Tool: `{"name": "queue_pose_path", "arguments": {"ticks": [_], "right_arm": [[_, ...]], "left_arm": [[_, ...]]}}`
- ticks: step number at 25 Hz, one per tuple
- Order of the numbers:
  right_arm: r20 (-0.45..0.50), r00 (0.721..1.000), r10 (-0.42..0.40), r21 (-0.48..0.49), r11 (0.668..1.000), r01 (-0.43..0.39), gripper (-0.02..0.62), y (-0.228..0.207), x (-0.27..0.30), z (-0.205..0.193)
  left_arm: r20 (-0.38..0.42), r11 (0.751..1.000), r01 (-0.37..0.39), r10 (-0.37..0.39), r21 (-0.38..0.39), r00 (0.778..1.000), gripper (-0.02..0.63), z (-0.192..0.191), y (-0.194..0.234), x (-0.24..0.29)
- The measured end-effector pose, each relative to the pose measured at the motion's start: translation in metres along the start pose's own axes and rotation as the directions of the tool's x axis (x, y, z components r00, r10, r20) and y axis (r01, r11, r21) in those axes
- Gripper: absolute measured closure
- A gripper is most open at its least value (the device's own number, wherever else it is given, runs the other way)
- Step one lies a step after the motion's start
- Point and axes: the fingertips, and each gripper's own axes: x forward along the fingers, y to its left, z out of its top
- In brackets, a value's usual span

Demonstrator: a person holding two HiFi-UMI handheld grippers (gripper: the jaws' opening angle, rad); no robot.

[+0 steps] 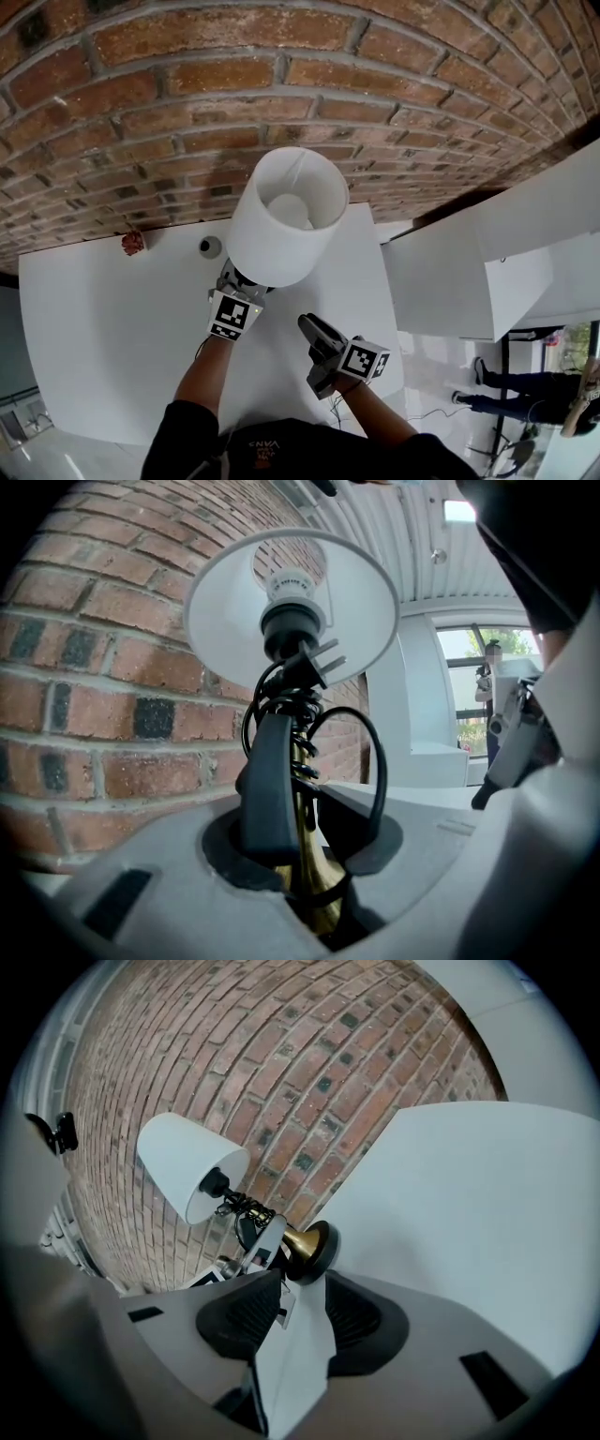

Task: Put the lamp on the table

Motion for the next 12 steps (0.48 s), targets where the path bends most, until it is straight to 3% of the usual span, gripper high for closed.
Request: {"name": "queue_pose_path", "arguments": {"ticks": [12], "right_arm": [[-0.022, 0.999, -0.027, -0.016, 1.000, 0.027, 0.456, 0.003, 0.001, -0.012]], "left_arm": [[0.073, 1.000, 0.022, -0.023, 0.007, 0.997, 0.483, -0.010, -0.002, -0.002]]}}
